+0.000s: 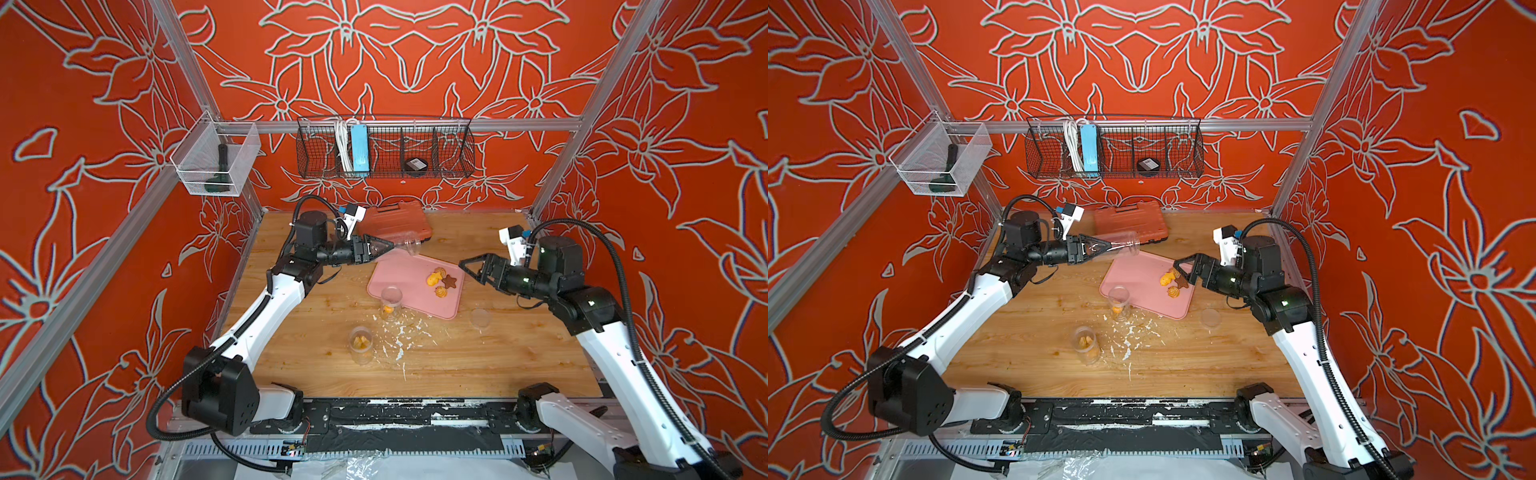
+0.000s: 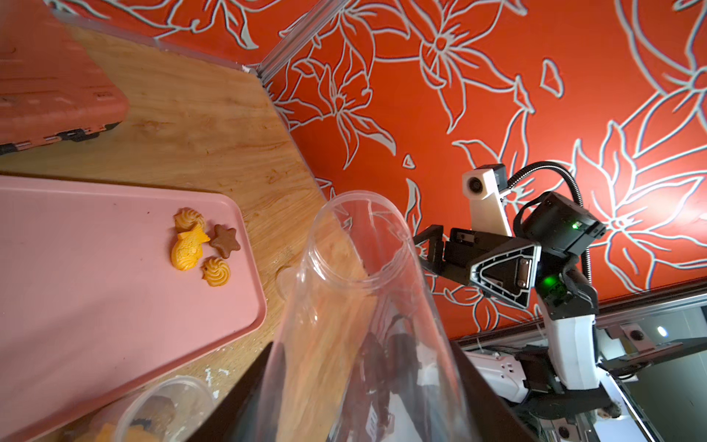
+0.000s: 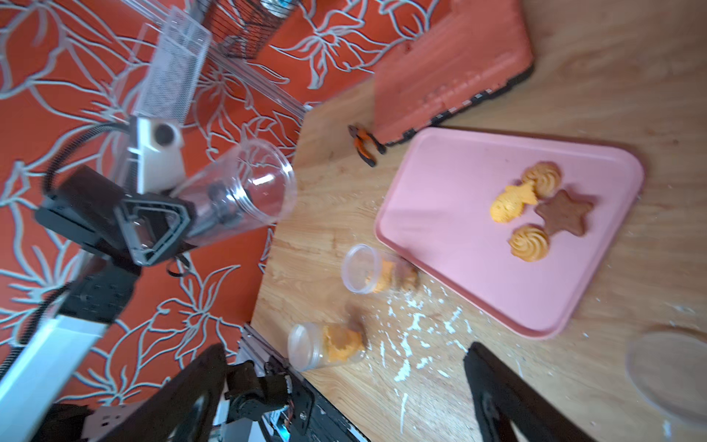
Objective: Pour the cookies out of the jar
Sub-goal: Place the jar at the center of the board.
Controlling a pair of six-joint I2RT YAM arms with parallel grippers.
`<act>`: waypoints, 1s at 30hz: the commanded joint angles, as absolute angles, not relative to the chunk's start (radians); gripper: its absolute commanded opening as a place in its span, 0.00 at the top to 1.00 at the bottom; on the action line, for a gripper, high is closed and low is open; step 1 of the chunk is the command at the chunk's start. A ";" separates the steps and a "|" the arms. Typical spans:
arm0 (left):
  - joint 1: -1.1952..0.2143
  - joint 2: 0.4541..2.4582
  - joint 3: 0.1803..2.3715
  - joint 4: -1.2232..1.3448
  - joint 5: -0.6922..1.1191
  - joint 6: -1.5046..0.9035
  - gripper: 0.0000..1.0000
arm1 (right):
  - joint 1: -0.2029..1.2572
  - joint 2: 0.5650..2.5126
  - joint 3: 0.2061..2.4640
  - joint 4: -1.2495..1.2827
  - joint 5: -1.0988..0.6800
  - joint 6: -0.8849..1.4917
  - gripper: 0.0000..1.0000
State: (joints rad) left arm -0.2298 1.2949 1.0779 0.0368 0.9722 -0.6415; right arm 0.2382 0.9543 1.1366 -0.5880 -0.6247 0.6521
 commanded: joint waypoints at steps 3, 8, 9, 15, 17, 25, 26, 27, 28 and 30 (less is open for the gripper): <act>-0.225 1.176 0.968 0.184 0.958 -0.695 0.41 | 0.243 0.994 1.116 -0.413 -0.806 0.777 0.01; -0.225 1.147 0.918 0.213 1.086 -0.718 0.40 | 0.242 1.000 1.010 -0.273 -0.943 0.864 0.01; -0.225 1.147 0.910 0.211 1.107 -0.717 0.40 | 0.241 1.000 0.997 -0.269 -0.964 0.865 0.01; -0.227 1.146 0.856 0.247 1.230 -0.738 0.40 | 0.243 0.947 0.918 -0.234 -1.066 0.856 0.01; -0.227 1.156 0.860 0.254 1.257 -0.745 0.40 | 0.244 0.928 0.909 -0.237 -1.082 0.844 0.01; -0.272 1.198 0.889 0.261 1.292 -0.750 0.40 | 0.244 0.936 0.923 -0.275 -1.116 0.825 0.01; -0.277 1.197 0.888 0.262 1.295 -0.750 0.40 | 0.245 0.941 0.919 -0.261 -1.118 0.833 0.01; -0.281 1.198 0.888 0.264 1.298 -0.750 0.40 | 0.248 0.949 0.915 -0.239 -1.123 0.850 0.01; -0.285 1.198 0.891 0.268 1.302 -0.750 0.40 | 0.253 0.956 0.909 -0.208 -1.127 0.873 0.01; -0.287 1.196 0.894 0.270 1.305 -0.751 0.40 | 0.268 0.968 0.905 -0.154 -1.125 0.908 0.01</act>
State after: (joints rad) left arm -0.2794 1.1973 0.8658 0.2264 1.2652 -0.7414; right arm 0.2481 0.9573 0.9123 -0.2443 -1.0901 0.8597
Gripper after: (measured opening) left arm 0.611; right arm 0.989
